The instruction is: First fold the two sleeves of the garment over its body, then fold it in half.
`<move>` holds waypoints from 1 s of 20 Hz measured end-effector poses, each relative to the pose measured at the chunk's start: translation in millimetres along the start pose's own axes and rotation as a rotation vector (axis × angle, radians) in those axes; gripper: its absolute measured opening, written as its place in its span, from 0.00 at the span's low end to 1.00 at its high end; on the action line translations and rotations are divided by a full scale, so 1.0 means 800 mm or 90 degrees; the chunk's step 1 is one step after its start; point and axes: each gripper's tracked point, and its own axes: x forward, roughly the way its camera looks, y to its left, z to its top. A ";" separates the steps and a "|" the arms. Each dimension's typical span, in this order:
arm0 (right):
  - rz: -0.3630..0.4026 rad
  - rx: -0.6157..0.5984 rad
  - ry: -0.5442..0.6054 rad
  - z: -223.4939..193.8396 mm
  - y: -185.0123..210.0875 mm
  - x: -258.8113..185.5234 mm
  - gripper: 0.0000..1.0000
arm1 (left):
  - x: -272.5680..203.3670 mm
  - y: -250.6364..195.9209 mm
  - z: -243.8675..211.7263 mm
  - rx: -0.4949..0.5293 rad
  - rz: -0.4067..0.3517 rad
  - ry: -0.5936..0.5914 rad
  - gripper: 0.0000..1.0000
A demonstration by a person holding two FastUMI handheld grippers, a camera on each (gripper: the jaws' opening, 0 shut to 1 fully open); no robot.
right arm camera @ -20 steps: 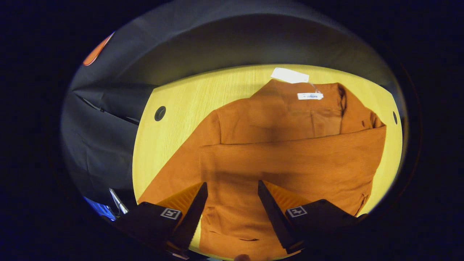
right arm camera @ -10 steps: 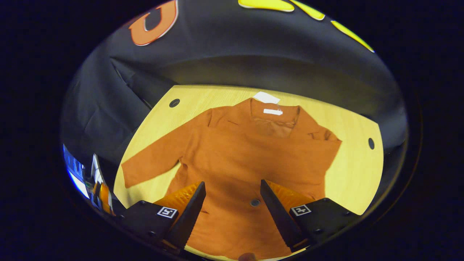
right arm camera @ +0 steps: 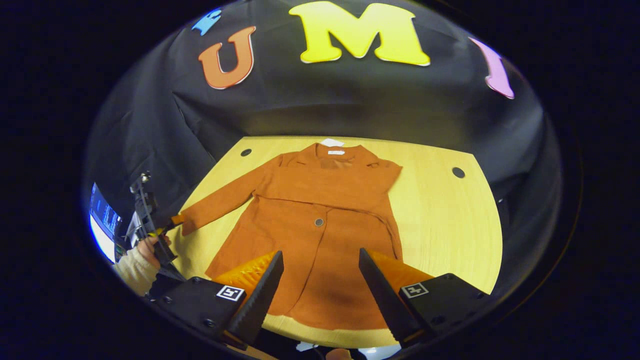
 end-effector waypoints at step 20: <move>-0.045 0.073 -0.068 -0.019 -0.048 -0.056 0.97 | 0.034 -0.012 -0.001 -0.001 0.009 0.440 0.99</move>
